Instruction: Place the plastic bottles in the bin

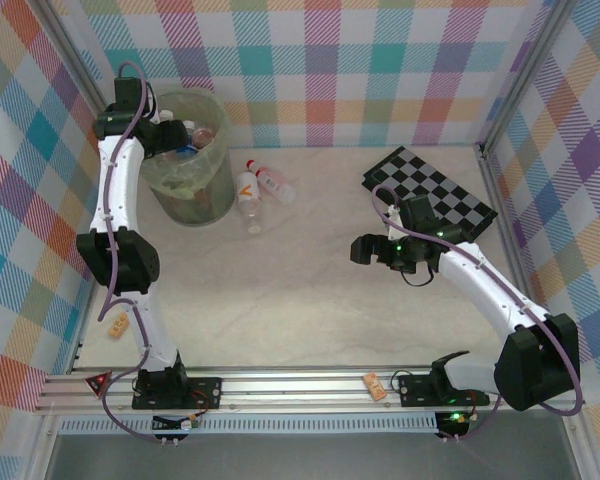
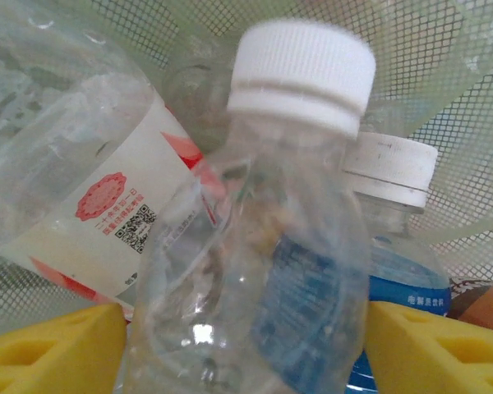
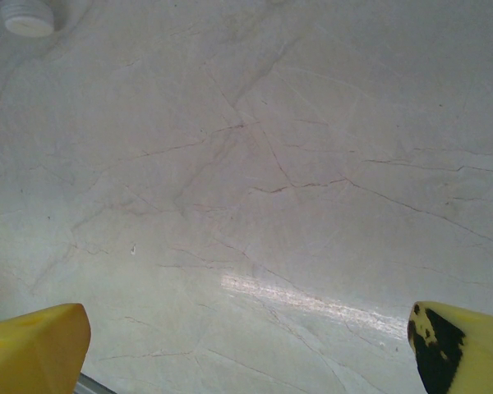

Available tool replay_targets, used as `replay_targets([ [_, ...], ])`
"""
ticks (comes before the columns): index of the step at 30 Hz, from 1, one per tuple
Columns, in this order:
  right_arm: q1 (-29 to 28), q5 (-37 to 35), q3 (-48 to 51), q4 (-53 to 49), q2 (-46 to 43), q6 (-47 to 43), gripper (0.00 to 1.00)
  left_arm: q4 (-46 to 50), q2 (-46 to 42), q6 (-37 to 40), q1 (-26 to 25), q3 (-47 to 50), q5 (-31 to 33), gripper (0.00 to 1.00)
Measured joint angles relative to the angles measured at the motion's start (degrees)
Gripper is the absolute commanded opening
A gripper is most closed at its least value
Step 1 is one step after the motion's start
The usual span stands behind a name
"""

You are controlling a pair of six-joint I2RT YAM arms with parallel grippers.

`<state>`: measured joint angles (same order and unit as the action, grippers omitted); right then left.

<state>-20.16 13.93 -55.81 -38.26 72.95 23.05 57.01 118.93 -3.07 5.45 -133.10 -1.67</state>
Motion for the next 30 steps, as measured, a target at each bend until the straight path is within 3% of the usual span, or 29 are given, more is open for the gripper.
replay_targets([
  [8, 0.0, 0.3, 0.0, 0.1, 0.4, 0.0, 0.99, 0.5, -5.2, 1.0, 0.0, 1.6, -0.9, 0.87],
  [21, 0.0, 1.4, 0.0, 0.1, 0.5, 0.1, 0.99, -0.4, -21.7, 1.2, -1.0, 5.4, -0.6, 0.86],
  [24, 0.0, 1.6, 0.0, 0.1, 0.5, 0.1, 0.99, -0.2, -23.9, 0.9, -3.9, 8.0, 1.3, 0.87],
  [30, 0.0, 1.8, 0.0, 1.4, 0.5, 0.3, 0.99, -4.3, -36.3, -2.2, -16.8, 27.8, 7.0, 0.87],
])
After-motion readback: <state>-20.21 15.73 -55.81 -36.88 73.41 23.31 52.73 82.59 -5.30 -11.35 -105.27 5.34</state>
